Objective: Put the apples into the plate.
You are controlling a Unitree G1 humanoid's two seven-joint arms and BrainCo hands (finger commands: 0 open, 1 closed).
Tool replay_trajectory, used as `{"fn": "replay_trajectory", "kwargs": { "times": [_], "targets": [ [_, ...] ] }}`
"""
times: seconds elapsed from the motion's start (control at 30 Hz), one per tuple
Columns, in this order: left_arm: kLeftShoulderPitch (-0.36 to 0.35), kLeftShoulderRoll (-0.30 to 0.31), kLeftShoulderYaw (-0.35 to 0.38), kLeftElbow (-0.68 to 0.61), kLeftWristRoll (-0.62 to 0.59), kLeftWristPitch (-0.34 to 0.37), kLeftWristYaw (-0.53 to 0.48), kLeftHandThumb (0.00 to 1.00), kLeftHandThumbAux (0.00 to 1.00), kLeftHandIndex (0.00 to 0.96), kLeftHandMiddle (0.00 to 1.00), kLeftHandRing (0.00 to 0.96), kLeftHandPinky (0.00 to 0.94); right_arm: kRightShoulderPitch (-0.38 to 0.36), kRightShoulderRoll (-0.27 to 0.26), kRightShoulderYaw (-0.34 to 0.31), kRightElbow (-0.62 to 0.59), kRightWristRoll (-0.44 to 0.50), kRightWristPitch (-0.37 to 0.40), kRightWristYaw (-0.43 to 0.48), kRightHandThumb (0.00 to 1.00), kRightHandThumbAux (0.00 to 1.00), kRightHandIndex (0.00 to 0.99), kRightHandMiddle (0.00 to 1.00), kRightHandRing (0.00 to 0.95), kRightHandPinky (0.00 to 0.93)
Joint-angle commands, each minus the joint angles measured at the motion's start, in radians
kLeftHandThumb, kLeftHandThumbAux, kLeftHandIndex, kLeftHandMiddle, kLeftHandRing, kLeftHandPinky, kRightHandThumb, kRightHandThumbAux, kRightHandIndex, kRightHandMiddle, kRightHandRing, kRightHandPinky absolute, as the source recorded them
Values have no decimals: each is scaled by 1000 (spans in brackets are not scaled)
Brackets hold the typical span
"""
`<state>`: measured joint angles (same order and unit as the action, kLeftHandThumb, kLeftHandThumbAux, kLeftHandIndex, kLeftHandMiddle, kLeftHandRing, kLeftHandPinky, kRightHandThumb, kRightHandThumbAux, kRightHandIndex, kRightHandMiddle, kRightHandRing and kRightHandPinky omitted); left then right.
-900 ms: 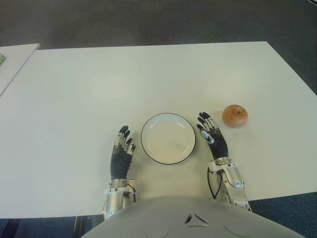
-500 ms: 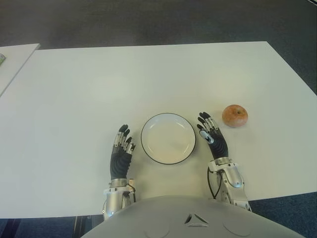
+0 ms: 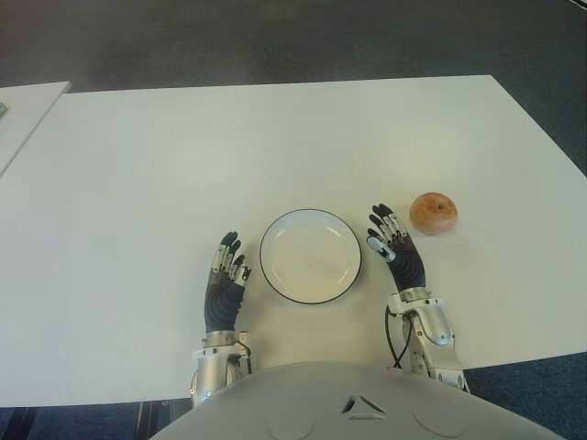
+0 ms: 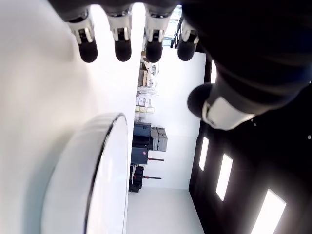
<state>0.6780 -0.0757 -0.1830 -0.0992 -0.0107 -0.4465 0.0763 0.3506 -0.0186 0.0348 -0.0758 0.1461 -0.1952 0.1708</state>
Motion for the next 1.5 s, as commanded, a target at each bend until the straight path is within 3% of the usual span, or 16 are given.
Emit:
{"fn": "replay_trajectory", "kwargs": {
  "times": [0.03,0.37,0.57,0.73,0.8,0.9,1.0,1.13,1.23,1.4,1.5],
  "targets": [
    [-11,-24,-12,2,15,30,12,194,594,19,33,24,12,-44,9,-12,-24,35,37,2,189,591,42,38,6,29],
    [-17,-37,-23,-9,5,39,26,215,586,25,36,28,14,-128,-7,-11,-139,39,132,-7,212,594,44,31,0,2],
    [-35,-33,-24,11,8,36,32,209,584,23,34,25,5,-195,-11,-21,-125,8,125,-22,219,590,47,28,0,5],
    [-35,-33,-30,1,16,43,39,213,590,26,39,29,11,-287,-38,-27,-49,-105,36,-66,229,575,57,15,0,1],
    [-37,-34,-33,2,16,41,40,216,596,29,42,33,24,-329,-70,-23,-7,-207,-42,-108,298,576,61,11,0,25],
    [-42,-36,-35,4,14,41,41,220,603,32,45,37,35,-357,-94,-21,35,-284,-107,-146,345,574,66,13,2,50],
    [-49,-42,-36,11,6,33,40,230,603,34,48,40,30,-412,-160,-11,92,-415,-206,-201,387,550,76,23,9,49],
    [-55,-43,-36,9,-7,54,35,236,599,29,43,35,17,-545,-291,-10,177,-573,-245,-237,408,517,88,31,12,34],
    [-59,-44,-37,9,-6,66,38,233,600,24,37,30,7,-630,-402,19,223,-731,-221,-242,403,490,79,19,4,10],
    [-58,-45,-39,6,-4,64,41,232,602,26,37,28,3,-705,-515,77,263,-903,-189,-241,388,473,61,4,0,1],
    [-54,-46,-41,0,-3,63,41,230,591,33,39,25,0,-794,-607,132,371,-1018,-182,-247,363,456,36,1,0,0]
  ]
}}
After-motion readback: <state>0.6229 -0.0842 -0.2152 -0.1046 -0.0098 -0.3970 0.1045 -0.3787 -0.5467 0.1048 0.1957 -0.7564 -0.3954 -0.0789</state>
